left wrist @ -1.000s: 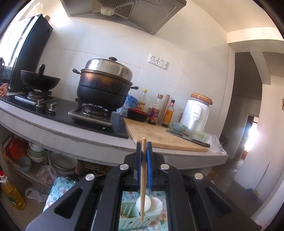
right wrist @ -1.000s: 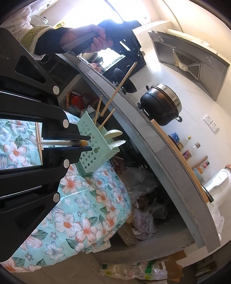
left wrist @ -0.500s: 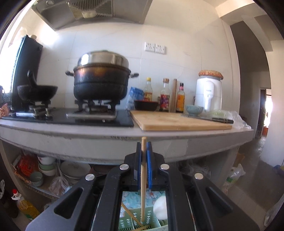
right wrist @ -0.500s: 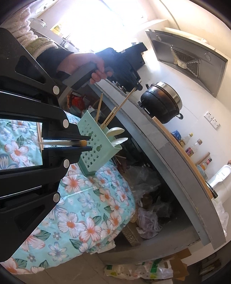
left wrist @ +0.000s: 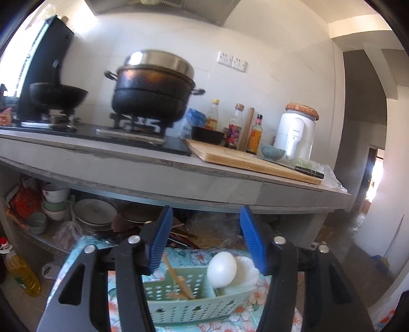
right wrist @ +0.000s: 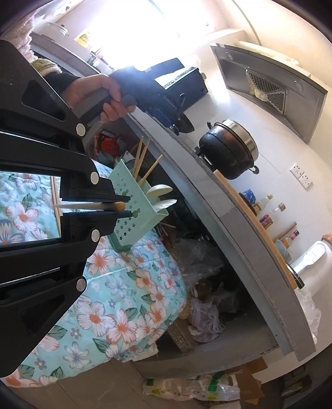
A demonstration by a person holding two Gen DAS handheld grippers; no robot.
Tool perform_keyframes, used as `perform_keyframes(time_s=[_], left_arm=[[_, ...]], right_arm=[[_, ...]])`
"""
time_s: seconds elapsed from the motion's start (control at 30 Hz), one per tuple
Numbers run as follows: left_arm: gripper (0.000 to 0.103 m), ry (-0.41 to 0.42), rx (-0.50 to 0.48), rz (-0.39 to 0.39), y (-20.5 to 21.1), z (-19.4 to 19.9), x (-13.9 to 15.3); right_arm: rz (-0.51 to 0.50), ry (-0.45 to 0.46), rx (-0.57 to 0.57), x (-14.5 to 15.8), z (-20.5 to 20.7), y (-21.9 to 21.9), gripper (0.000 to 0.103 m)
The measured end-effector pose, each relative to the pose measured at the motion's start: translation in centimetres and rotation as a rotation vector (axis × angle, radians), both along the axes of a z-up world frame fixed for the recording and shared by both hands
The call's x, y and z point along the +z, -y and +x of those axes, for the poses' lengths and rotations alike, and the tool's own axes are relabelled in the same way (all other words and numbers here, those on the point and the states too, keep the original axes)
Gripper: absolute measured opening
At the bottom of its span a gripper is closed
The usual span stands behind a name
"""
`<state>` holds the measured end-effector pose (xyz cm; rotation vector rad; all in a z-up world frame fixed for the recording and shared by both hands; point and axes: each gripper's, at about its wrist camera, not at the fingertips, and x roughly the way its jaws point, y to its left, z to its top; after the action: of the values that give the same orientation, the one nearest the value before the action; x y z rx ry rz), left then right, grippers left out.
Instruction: Organize utensils
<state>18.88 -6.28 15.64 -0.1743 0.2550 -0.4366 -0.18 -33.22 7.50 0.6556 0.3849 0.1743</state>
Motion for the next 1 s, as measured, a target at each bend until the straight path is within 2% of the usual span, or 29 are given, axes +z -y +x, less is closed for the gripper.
perform_keyframes(time_s=[0.1, 0.2, 0.3, 0.43, 0.57, 0.73, 1.0], left_arm=[[0.067, 0.033, 0.027, -0.01, -2.3, -3.4, -0.9], [0.074, 0.009, 0.049, 0.02, -4.0, -5.7, -2.7], [0.08, -0.052, 0.054, 0.067, -5.2, -7.1, -5.0], [0.085, -0.092, 0.066, 0.119, -6.1, -8.6, -7.8], [0.089, -0.079, 0.08, 0.197, -6.2, -10.2, -10.0], [0.095, -0.071, 0.063, 0.269, -6.1, -11.7, -12.4], [0.096, -0.095, 0.069, 0.301, -6.7, -12.6, -15.1]], right_arm=[[-0.03, 0.045, 0.0, 1.5, 0.1, 0.0, 0.004], [-0.081, 0.105, 0.014, 3.8, 0.8, -0.4, 0.004], [-0.151, 0.199, 0.021, 6.9, 1.5, -1.3, 0.004], [-0.257, 0.324, 0.014, 10.7, 3.1, -2.9, 0.004], [-0.34, 0.36, 0.017, 12.4, 6.2, -4.7, 0.004], [-0.478, 0.324, 0.02, 11.7, 10.1, -7.7, 0.004], [-0.677, 0.226, 0.064, 6.4, 13.6, -12.9, 0.004]])
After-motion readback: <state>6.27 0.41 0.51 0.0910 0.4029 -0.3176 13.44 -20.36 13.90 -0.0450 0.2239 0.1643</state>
